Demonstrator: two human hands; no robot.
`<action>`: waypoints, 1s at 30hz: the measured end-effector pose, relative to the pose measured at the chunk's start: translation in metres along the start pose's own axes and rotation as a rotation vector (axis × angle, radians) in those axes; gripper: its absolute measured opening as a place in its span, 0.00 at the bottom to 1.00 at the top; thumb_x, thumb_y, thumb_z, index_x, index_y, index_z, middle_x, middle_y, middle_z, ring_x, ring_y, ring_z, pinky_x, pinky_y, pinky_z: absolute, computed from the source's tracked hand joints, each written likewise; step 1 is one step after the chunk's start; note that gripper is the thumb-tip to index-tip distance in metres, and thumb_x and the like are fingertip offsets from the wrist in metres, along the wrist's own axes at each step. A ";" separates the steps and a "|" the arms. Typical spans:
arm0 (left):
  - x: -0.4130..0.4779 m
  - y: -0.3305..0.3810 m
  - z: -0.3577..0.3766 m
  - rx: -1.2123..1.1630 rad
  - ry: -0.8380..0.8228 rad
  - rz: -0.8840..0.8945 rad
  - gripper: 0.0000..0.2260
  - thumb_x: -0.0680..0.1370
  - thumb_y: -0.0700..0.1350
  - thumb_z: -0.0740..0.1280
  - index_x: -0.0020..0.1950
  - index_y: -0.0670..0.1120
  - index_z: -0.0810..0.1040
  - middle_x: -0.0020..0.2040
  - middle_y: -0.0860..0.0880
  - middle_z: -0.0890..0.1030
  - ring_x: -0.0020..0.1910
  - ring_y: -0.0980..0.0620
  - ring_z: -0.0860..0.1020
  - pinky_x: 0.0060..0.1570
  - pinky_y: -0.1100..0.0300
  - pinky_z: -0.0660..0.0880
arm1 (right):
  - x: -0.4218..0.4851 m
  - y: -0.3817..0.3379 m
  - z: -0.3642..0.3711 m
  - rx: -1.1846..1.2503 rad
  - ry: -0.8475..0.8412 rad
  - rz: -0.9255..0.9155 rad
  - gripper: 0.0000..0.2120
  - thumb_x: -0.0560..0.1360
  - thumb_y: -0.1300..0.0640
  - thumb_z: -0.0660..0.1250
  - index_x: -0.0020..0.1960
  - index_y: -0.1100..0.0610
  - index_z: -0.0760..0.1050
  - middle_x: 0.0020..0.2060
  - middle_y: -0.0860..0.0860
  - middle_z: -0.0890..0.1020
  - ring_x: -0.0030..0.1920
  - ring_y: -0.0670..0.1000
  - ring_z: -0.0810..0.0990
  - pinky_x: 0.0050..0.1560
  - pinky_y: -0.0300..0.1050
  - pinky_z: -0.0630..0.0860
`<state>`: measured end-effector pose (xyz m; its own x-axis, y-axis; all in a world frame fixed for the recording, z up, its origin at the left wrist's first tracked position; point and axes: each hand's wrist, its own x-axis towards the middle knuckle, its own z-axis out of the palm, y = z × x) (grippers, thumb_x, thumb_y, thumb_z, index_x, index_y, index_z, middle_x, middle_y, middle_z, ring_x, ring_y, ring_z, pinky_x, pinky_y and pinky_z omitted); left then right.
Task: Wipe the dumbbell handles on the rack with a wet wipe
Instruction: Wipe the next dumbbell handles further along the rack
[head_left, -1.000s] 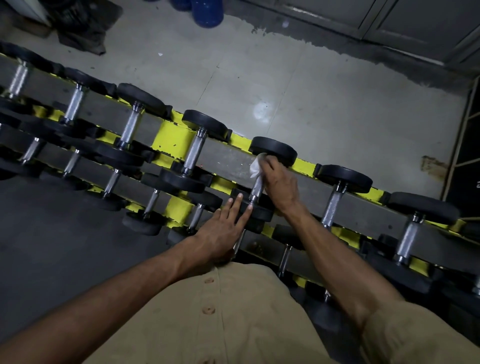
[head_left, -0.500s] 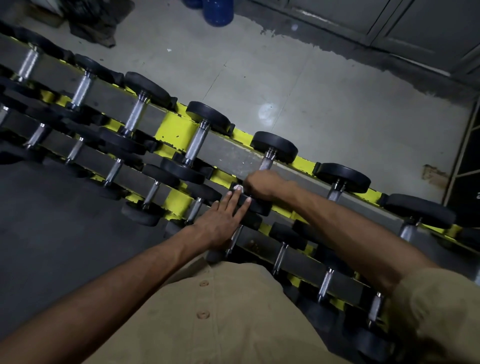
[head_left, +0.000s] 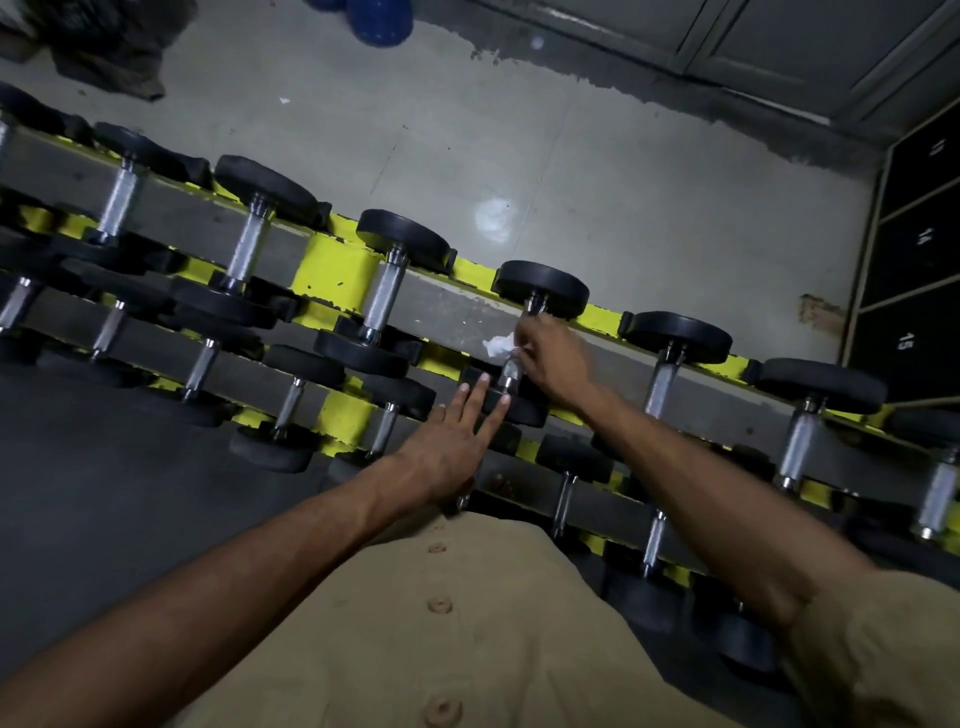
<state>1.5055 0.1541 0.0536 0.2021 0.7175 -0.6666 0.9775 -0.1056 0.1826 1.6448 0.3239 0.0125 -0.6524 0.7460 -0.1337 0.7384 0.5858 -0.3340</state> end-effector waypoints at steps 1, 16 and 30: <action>0.000 0.000 -0.001 0.000 -0.005 0.005 0.46 0.82 0.39 0.65 0.83 0.45 0.28 0.79 0.35 0.26 0.83 0.33 0.36 0.81 0.37 0.53 | -0.008 -0.006 0.006 0.070 0.072 0.108 0.07 0.77 0.53 0.68 0.50 0.52 0.71 0.46 0.53 0.80 0.43 0.58 0.79 0.39 0.52 0.77; 0.005 -0.018 -0.005 0.070 0.000 0.119 0.49 0.82 0.48 0.68 0.82 0.44 0.28 0.80 0.33 0.28 0.83 0.31 0.39 0.80 0.39 0.55 | 0.041 0.004 0.026 1.721 0.127 1.103 0.17 0.78 0.65 0.53 0.60 0.66 0.77 0.46 0.62 0.83 0.39 0.58 0.83 0.43 0.53 0.83; 0.004 -0.019 -0.006 0.108 -0.005 0.122 0.48 0.83 0.45 0.67 0.82 0.45 0.28 0.80 0.34 0.28 0.83 0.32 0.38 0.81 0.39 0.54 | 0.029 -0.004 0.051 2.030 0.346 0.970 0.17 0.79 0.61 0.64 0.63 0.71 0.74 0.51 0.65 0.82 0.49 0.60 0.84 0.64 0.58 0.78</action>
<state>1.4874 0.1631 0.0515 0.3197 0.6913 -0.6480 0.9465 -0.2652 0.1841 1.6142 0.3270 -0.0372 -0.1154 0.6534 -0.7482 -0.5190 -0.6818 -0.5155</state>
